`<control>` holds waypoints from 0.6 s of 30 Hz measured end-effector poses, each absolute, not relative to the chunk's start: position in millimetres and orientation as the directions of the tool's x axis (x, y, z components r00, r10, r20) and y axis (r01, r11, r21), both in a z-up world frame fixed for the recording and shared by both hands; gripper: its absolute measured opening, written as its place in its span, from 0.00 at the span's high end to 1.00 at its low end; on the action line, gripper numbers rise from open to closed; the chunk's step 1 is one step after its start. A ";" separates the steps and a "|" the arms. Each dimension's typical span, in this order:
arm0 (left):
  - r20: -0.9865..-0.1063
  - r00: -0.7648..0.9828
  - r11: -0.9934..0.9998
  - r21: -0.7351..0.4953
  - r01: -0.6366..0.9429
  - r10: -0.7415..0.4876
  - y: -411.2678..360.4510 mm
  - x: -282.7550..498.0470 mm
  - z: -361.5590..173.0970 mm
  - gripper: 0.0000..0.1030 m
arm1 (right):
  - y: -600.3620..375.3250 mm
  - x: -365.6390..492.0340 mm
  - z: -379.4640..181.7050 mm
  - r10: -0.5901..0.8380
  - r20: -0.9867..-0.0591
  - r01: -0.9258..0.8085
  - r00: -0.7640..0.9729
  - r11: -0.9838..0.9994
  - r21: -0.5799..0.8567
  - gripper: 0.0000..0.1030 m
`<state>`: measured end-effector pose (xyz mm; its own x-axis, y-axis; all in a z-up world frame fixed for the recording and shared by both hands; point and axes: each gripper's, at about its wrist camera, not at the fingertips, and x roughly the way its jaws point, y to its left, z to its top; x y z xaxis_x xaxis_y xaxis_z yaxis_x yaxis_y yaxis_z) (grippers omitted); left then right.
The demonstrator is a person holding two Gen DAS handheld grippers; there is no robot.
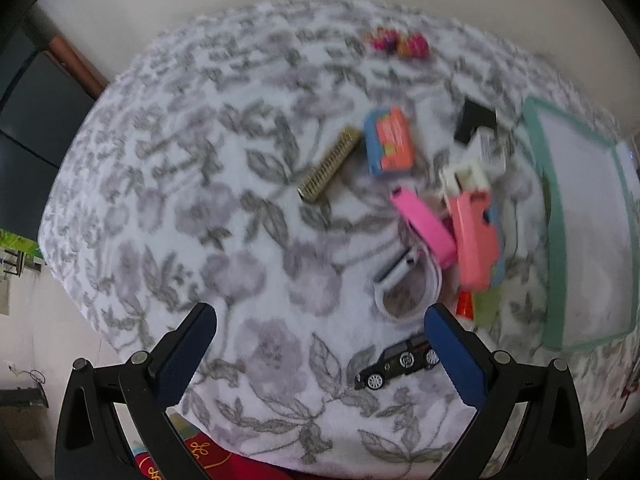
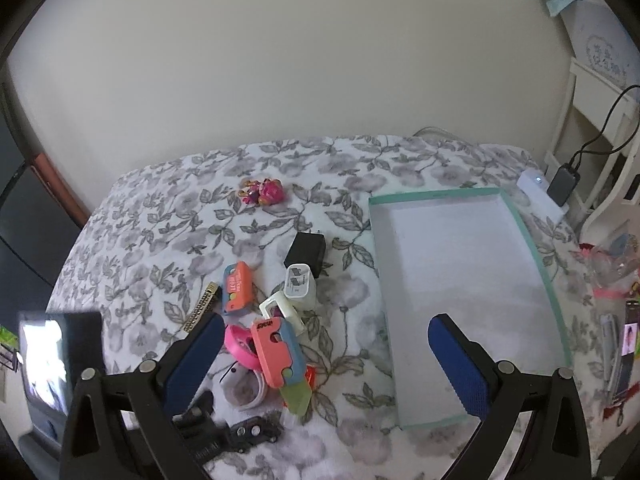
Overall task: Organize rigid objects
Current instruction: 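Grasp the black toy car with the left gripper while the right gripper approaches the pink toy knife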
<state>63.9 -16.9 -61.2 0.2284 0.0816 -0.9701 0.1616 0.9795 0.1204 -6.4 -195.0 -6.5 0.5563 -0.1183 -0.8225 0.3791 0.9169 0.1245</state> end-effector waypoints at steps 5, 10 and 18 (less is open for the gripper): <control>-0.978 0.186 0.953 0.146 0.266 0.098 -32.8 53.8 -86.0 0.00 | -203.1 7.6 -31.1 -0.033 -0.839 0.365 0.544 0.909 0.200 0.01; -0.986 0.145 0.945 0.120 0.305 0.079 -37.6 52.0 -100.6 0.00 | -217.6 6.5 -56.9 0.035 -0.865 0.377 0.501 0.890 0.254 0.04; -0.993 0.113 0.942 0.061 0.331 0.024 -45.7 44.5 -107.0 0.01 | -224.1 0.0 -96.0 0.076 -0.915 0.408 0.397 0.878 0.250 0.13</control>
